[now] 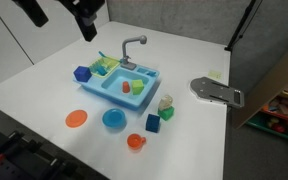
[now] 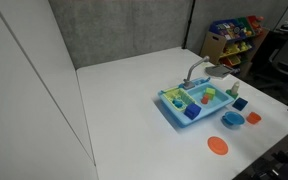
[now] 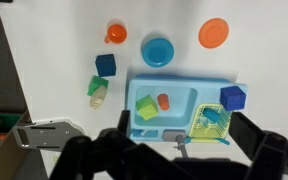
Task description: Remove the orange cup from the sink and put it on top of the white bottle.
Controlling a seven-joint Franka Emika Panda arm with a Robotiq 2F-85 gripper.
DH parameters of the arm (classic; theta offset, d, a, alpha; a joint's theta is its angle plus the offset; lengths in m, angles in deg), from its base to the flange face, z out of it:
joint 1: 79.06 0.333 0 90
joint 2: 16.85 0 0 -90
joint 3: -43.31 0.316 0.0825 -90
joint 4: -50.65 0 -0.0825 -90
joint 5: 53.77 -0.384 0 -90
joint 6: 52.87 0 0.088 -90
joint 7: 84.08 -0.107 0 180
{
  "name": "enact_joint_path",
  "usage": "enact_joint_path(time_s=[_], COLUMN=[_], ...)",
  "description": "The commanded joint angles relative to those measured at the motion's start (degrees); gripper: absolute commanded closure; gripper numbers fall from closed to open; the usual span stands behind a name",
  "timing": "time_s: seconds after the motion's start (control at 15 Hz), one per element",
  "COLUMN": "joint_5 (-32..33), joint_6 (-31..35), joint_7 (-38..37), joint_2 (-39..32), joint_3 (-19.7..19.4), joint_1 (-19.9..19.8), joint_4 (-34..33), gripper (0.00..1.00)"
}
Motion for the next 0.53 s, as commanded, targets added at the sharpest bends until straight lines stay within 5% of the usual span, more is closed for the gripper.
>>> enact_joint_path(time_s=[0.0,0.47], joint_5=[-0.63,-2.21], joint_6=[0.24,3.26], joint_7=[-0.43,-3.44], joint_2=[-1.83,-8.58], joint_3=[1.49,5.5], joint_1=[-0.35,1.62], joint_4=[-1.07,-4.87], gripper=[0.0,0.0])
